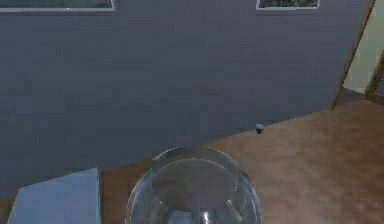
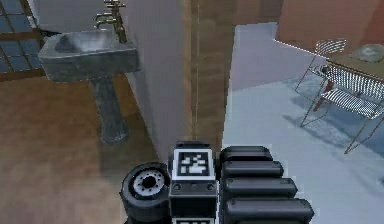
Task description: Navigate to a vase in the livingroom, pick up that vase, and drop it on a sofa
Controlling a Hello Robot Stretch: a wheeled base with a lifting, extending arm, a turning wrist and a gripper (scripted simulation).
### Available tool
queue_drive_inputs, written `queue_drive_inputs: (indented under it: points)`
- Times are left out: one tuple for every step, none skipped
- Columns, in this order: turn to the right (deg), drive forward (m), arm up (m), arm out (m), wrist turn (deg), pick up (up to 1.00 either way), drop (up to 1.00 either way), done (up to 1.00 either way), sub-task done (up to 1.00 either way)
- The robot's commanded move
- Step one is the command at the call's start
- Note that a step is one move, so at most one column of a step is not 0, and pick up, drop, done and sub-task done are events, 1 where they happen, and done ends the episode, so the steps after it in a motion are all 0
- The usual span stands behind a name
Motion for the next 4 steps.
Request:
queue_drive_inputs:
  points:
    - [21.0,0.0,0.0,0.0,0.0,0.0,0.0,0.0,0.0]
    - [0.0,0.4,0.0,0.0,0.0,0.0,0.0,0.0,0.0]
    - [24.0,0.0,0.0,0.0,0.0,0.0,0.0,0.0,0.0]
    - [0.0,1.0,0.0,0.0,0.0,0.0,0.0,0.0,0.0]
